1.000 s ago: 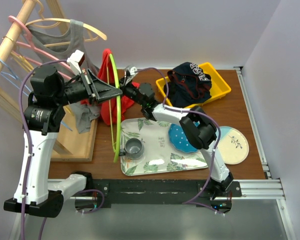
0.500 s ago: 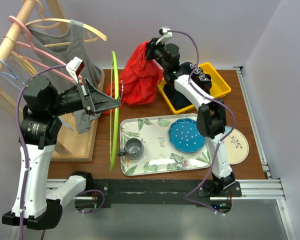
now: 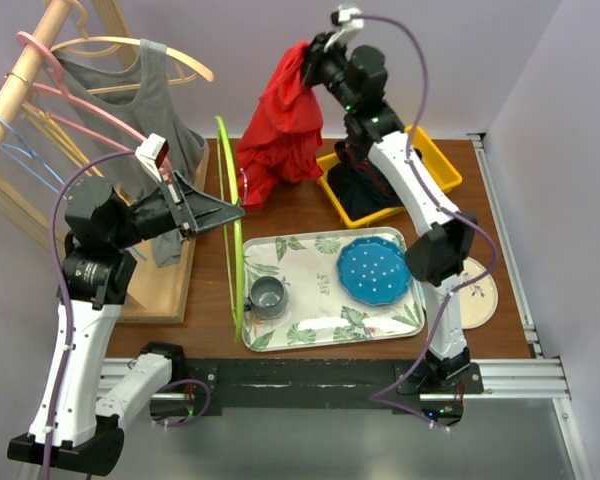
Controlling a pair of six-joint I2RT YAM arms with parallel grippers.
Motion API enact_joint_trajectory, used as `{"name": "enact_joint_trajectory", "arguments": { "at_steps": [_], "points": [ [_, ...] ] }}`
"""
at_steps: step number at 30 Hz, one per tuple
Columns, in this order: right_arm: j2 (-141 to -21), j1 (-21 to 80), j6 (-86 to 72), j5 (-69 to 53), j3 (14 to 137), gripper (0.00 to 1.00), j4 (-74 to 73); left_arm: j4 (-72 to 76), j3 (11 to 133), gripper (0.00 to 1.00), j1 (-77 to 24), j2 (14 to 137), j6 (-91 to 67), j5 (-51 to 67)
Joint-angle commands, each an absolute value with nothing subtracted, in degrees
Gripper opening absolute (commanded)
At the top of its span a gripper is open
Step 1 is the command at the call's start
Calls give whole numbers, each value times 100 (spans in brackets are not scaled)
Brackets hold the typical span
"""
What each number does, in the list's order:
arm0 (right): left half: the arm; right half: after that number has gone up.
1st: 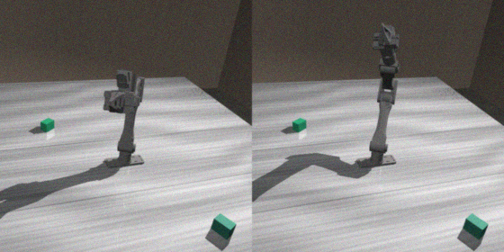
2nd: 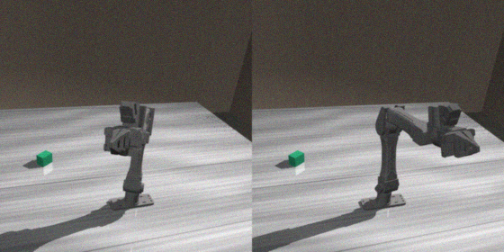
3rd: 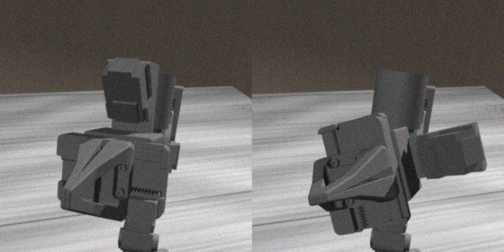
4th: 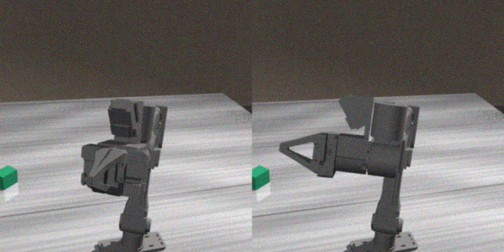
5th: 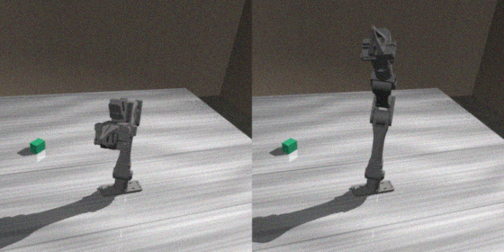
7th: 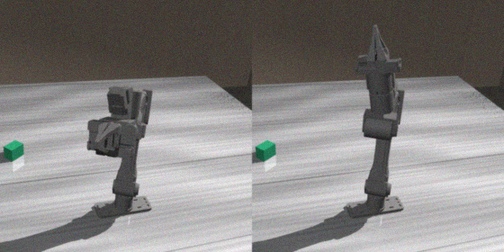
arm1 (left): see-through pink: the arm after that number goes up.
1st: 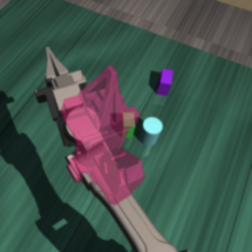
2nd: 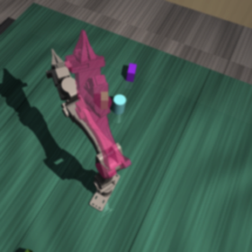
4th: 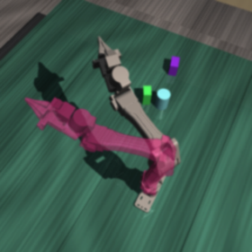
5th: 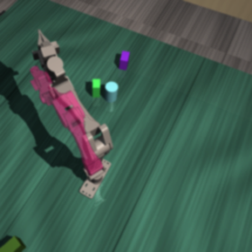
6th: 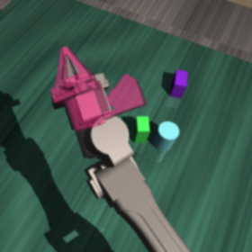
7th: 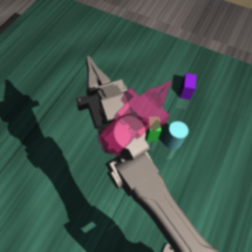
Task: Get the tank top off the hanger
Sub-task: Place the tank top in the bin.
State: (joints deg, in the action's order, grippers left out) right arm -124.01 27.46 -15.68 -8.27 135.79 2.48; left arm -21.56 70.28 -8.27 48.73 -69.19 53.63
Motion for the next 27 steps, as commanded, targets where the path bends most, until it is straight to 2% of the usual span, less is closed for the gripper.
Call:
{"name": "enact_joint_trajectory", "arguments": {
  "at_steps": [1,6,14,18,23,27],
  "points": [
    [-11277,2505,-598,-194,14405,0,282,-1222,6952,0,-826,4825,-7119,4923],
    [-10951,1917,-413,-18,14142,0,281,-1187,6891,0,-826,4869,-7075,4649],
    [-11153,1073,-431,-18,14090,0,18,-1099,7031,0,-879,4975,-7093,4650],
    [-11066,1046,-527,-114,13204,0,70,-1081,7005,0,-879,4983,-7093,4605],
    [-11451,1046,-545,-439,13412,0,-167,-1107,7014,0,-888,5018,-7058,4597],
    [-11522,1046,-484,-431,13079,0,-105,-1116,7022,0,-896,5036,-7049,4588]
  ]
}}
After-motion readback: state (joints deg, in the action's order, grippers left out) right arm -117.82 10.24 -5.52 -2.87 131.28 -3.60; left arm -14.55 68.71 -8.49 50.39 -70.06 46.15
